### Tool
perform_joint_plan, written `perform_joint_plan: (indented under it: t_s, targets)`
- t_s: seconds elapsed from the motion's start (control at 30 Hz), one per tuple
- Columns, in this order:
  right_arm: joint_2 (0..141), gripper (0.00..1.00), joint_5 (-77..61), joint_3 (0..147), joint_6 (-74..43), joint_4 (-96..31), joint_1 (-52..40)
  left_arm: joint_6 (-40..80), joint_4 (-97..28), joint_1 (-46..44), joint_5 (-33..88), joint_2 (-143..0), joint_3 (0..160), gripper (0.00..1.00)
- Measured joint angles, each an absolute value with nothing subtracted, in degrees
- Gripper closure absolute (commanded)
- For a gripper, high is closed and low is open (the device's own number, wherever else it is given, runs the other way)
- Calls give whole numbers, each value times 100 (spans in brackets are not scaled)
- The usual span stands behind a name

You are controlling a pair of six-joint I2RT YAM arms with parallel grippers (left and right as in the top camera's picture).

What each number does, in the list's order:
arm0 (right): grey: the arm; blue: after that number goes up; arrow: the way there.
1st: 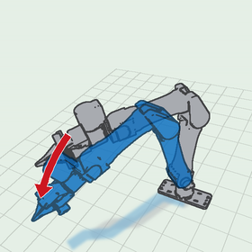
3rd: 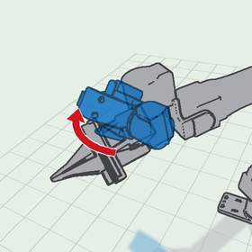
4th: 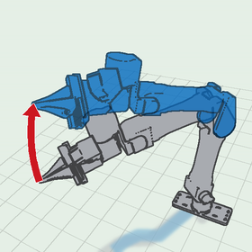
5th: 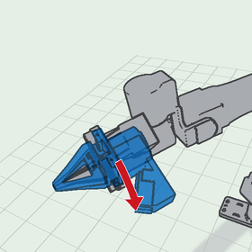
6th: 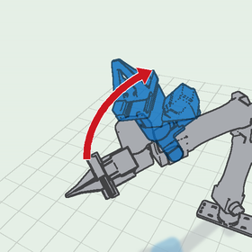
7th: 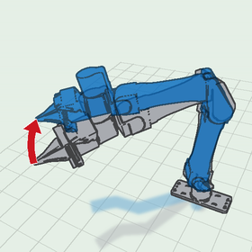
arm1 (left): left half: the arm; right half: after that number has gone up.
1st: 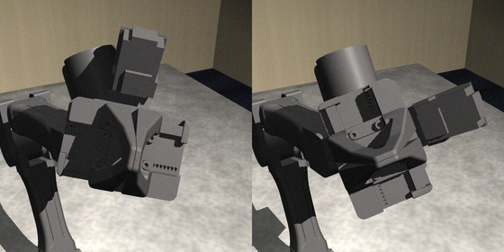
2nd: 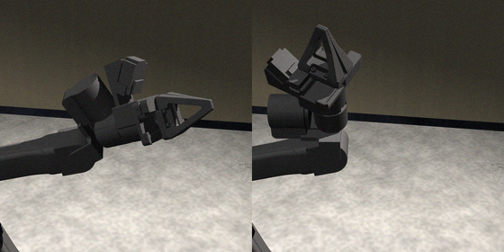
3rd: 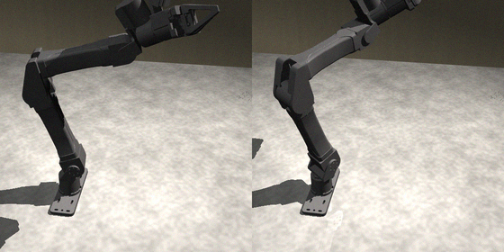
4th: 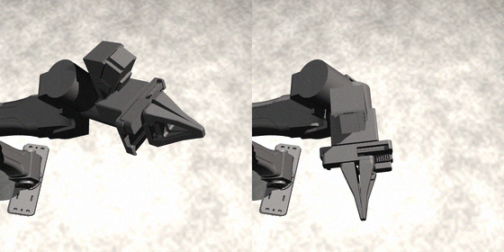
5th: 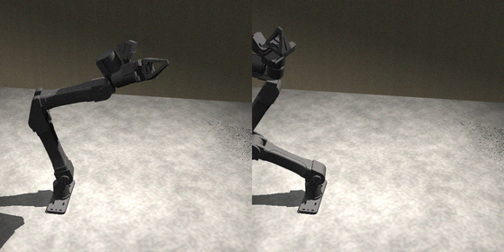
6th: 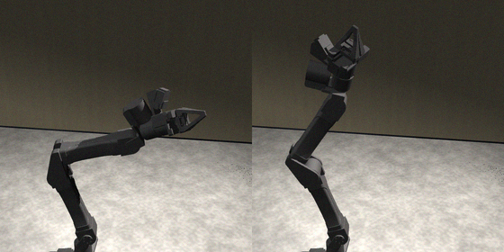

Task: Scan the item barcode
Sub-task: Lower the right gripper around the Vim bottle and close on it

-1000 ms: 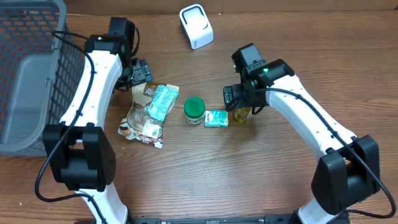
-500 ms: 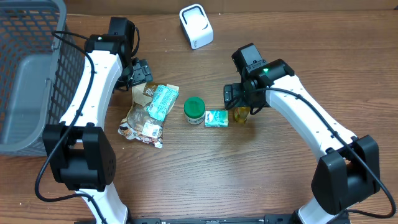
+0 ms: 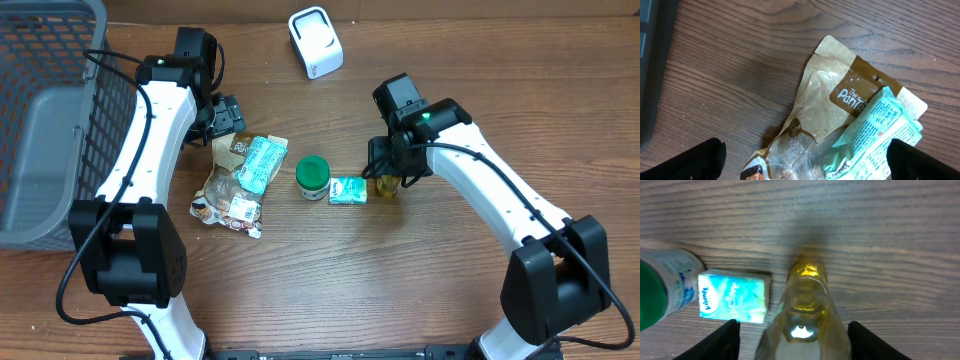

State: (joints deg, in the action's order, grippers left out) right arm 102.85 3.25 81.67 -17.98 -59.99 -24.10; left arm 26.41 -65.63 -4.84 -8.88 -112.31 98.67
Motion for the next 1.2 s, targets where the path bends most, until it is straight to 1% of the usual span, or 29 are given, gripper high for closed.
perform_joint_plan:
  t_s: [0.23,0.43,0.7,1.1,1.2]
  targets:
    - [10283,41,338,8108,-1798,-5953,-2408,2641,-6565,-484,-888,-11231,9867,0]
    - [10283,36,336,8110,-1804,-5948,-2408,2641,-6565,-484,-888,-11231,9867,0]
    - [10283,38,342,8110,-1798,-5911,-2410,2641,-6565,-484,-888,-11231,9867,0]
    - [10283,37,449,8208,-1798,-6014,-2408,2641,-6563,-484,-888,-11231,9867,0]
    - [10283,38,456,8219,-1798,-6025,-2410,2641,-6565,-484,-888,-11231,9867,0]
